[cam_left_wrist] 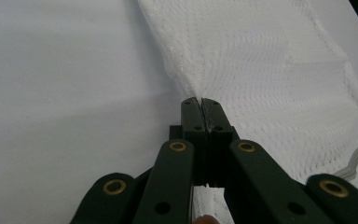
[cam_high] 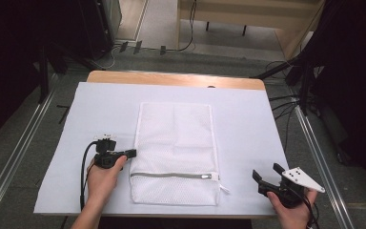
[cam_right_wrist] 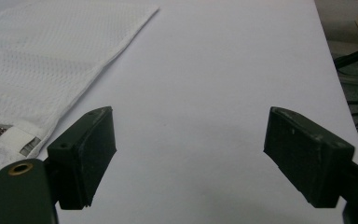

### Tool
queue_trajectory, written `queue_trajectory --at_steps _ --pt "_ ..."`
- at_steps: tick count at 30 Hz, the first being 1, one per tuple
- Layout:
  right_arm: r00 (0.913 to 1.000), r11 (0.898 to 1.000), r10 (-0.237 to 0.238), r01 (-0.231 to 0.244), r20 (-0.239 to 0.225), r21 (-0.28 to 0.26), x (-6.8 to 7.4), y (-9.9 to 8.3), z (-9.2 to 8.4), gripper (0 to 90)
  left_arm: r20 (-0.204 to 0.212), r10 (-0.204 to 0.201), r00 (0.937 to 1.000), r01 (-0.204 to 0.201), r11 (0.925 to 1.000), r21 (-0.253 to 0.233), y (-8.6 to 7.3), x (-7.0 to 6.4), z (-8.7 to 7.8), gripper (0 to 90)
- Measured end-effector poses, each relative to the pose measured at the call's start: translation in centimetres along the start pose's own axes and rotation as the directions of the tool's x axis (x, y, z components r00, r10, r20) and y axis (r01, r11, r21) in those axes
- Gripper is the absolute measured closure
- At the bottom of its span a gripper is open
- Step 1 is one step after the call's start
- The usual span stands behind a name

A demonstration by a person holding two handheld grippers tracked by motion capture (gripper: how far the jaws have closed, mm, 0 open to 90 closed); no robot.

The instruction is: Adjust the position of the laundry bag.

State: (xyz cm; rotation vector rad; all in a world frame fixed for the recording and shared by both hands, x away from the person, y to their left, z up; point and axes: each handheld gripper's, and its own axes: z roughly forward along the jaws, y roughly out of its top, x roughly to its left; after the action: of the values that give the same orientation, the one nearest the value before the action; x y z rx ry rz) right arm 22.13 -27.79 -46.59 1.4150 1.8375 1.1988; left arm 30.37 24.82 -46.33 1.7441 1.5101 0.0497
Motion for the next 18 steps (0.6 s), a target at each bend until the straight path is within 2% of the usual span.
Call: queue_trajectory --at_steps 4,6,9,10,12,14,15,16,17,18 --pt "0.9998 1.000 -0.010 0.011 0.016 -0.006 0.1 0.0 0.0 17.9 0.002 0.004 1.0000 -0.004 0.9999 -0.015 -0.3 0.4 -0.3 90.0" --pt "0.9997 1.000 -0.007 0.007 0.021 -0.008 0.2 0.0 -0.1 17.9 -0.004 0.011 0.9999 -0.011 0.9996 -0.027 -0.4 0.5 -0.6 86.2" --pt "0.9998 1.000 -0.003 0.004 0.018 -0.013 0.1 -0.1 -0.1 17.9 -0.002 0.005 1.0000 -0.005 0.9969 -0.078 -0.5 0.9 -1.5 70.1" --pt "0.9999 1.000 -0.001 0.001 0.015 -0.012 0.2 -0.1 -0.1 18.0 0.007 0.013 0.9999 -0.012 0.9947 -0.103 -0.5 1.0 -1.9 66.2" --pt "0.9999 1.000 -0.003 0.003 0.010 -0.017 0.2 -0.1 -0.1 21.1 -0.003 0.035 0.9994 -0.035 0.9902 -0.135 -0.6 1.0 -2.6 54.2" --pt "1.0000 1.000 -0.001 0.001 0.005 -0.019 0.2 -0.2 -0.1 22.5 -0.007 0.060 0.9982 -0.060 0.9857 -0.157 -0.7 0.9 -3.2 48.9" --pt "1.0000 1.000 -0.001 0.001 0.000 -0.018 0.3 -0.2 -0.1 23.7 -0.010 0.068 0.9977 -0.068 0.9818 -0.177 -0.7 0.7 -3.5 45.3" --pt "0.9999 1.000 -0.006 0.006 -0.013 -0.018 0.4 -0.2 -0.1 25.7 -0.016 0.102 0.9946 -0.104 0.9746 -0.199 -0.7 0.3 -3.9 42.3" --pt "0.9998 1.000 -0.008 0.007 -0.021 -0.021 0.5 -0.2 -0.1 27.0 -0.016 0.102 0.9946 -0.104 0.9746 -0.199 -0.7 0.3 -3.9 40.7" --pt "0.9995 1.000 -0.011 0.011 -0.031 -0.024 0.6 -0.1 -0.1 27.1 -0.011 0.132 0.9912 -0.131 0.9677 -0.215 -0.7 -0.3 -4.0 39.8"
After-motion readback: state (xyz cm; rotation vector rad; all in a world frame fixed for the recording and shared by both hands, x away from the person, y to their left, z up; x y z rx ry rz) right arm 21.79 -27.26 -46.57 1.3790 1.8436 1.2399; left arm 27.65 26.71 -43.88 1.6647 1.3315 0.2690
